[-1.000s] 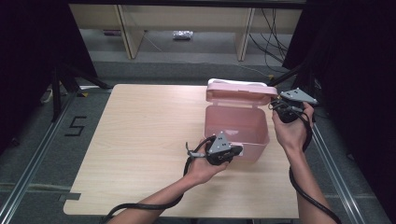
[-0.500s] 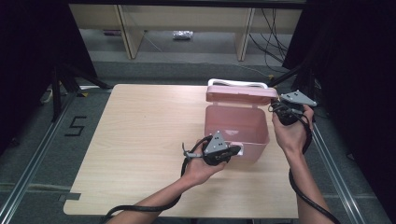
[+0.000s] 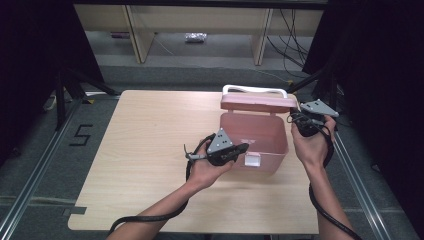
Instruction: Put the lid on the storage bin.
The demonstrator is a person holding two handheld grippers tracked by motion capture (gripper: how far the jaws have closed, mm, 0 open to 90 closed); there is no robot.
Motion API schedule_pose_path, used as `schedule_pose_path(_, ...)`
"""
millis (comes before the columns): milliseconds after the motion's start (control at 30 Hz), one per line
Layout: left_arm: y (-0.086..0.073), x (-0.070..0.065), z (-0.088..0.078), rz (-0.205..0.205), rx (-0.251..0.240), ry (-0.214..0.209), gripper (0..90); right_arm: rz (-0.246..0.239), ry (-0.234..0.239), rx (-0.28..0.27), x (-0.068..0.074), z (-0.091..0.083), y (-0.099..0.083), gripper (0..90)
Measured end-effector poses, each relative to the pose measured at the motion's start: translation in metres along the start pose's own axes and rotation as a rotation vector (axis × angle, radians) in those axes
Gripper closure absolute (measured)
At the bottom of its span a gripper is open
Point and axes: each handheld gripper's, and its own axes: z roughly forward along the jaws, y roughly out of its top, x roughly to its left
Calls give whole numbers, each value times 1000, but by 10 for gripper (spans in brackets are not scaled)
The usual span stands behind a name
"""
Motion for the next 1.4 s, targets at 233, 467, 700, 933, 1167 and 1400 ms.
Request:
schedule_pose_path(233,5,10,-6,-16,-13,24,900,26,-2,2,3,-3,-2,881)
schedule_pose_path(467,10,17,-11,-6,-18,37,900,-4,4,7,2,-5,-5,880)
schedule_pose_path(700,14,23,-15,-10,-26,53,900,7,7,18,3,-7,-9,878)
schedule_pose_path(933,17,27,-18,-13,-37,61,900,2,7,4,4,-9,-14,876)
schedule_pose_path(1167,18,30,-22,-17,-41,76,900,21,-2,7,7,-11,-20,874)
schedule_pose_path(1400,19,33,-24,-23,-50,85,900,30,-4,-1,9,-13,-25,871)
